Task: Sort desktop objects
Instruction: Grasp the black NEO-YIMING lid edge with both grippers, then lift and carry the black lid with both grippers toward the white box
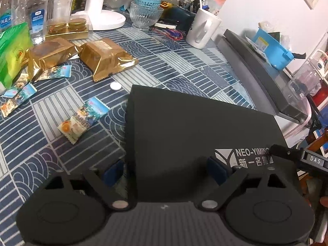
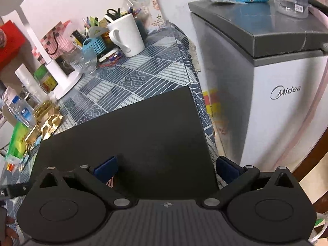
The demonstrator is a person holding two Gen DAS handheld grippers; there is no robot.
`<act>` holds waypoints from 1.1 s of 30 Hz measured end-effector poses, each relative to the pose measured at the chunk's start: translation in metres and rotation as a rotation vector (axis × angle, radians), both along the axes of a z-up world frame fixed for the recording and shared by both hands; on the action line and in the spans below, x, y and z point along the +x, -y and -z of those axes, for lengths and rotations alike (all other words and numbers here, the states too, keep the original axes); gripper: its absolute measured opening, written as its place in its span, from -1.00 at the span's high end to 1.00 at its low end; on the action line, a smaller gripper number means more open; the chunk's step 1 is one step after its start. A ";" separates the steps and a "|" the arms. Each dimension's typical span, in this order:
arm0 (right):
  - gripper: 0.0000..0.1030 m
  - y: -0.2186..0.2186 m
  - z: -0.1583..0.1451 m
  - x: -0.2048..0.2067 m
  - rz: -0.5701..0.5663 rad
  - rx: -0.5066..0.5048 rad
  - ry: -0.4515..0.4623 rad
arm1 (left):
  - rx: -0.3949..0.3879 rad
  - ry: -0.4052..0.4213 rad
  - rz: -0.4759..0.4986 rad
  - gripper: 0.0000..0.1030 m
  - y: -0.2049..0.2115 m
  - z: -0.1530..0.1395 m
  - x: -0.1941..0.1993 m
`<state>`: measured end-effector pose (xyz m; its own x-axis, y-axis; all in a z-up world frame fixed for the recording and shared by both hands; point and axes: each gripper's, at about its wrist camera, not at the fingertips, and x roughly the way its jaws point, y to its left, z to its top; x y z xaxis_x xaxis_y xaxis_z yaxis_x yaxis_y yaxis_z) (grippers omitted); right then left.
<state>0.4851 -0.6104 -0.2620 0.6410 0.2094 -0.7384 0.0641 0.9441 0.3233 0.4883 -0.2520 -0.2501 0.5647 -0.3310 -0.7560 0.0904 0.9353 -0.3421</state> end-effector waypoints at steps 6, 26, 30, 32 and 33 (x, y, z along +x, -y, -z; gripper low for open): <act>-1.00 -0.007 -0.002 0.000 -0.025 -0.032 0.006 | 0.002 0.038 0.047 -1.00 0.004 0.003 0.002; -1.00 -0.027 -0.023 -0.020 -0.009 -0.064 -0.047 | 0.014 -0.025 -0.049 -1.00 0.003 -0.022 -0.020; -1.00 -0.030 -0.037 -0.033 -0.016 -0.057 -0.041 | 0.020 -0.017 -0.049 -1.00 0.000 -0.038 -0.033; -1.00 -0.031 -0.045 -0.040 -0.019 -0.055 -0.035 | 0.023 -0.014 -0.049 -1.00 -0.002 -0.046 -0.041; -1.00 -0.032 -0.048 -0.044 -0.020 -0.053 -0.032 | 0.026 -0.011 -0.048 -1.00 -0.003 -0.051 -0.044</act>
<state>0.4414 -0.5782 -0.2135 0.6128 0.1819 -0.7690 0.0550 0.9610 0.2712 0.4439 -0.2490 -0.1990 0.5712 -0.2841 -0.7701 0.0412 0.9469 -0.3188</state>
